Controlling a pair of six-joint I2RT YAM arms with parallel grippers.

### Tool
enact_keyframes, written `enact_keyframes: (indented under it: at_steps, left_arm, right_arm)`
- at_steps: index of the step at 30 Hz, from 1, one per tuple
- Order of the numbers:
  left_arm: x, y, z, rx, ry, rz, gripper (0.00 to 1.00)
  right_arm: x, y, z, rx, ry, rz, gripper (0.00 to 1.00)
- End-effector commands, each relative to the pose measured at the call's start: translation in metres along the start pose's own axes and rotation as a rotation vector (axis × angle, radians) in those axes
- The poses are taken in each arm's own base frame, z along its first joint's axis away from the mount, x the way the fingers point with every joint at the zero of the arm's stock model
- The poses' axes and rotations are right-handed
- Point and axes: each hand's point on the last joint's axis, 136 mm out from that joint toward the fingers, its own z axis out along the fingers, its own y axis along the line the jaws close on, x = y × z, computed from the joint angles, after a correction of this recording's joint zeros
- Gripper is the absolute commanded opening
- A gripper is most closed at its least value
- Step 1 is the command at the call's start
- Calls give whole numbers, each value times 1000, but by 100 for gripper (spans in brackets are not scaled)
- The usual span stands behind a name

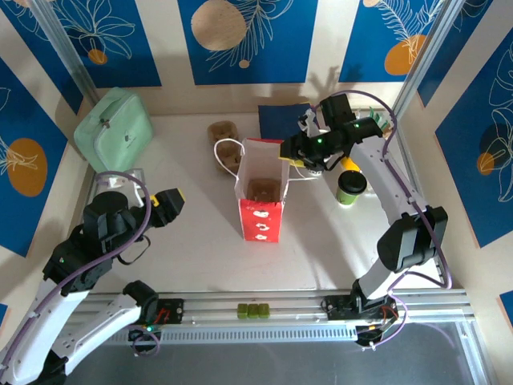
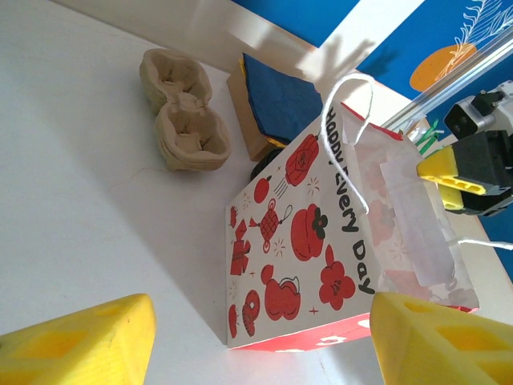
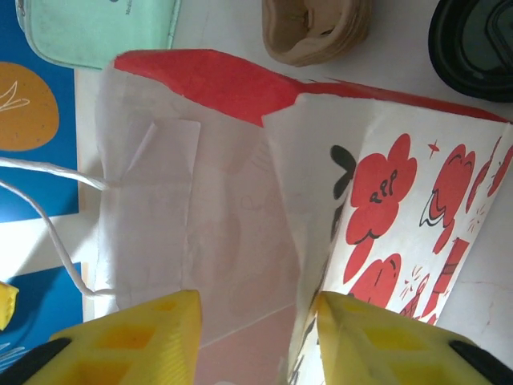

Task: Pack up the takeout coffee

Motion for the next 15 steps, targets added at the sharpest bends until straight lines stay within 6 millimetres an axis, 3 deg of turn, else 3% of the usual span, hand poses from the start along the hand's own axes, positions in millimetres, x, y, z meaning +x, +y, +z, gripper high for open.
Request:
enact_keyframes:
  at_steps: [1,7,15]
  left_arm:
    - [1,4,-2,-20,-1,11,71]
    - [2,6,-2,-26,2,10,71]
    - [3,8,-3,-28,1,8,71]
  right_arm:
    - [0,6,-15,30,-15,-25,45]
    - [-2,-1,-17,82,-22,-25,48]
    - [-11,-13,-1,112,6,21,52]
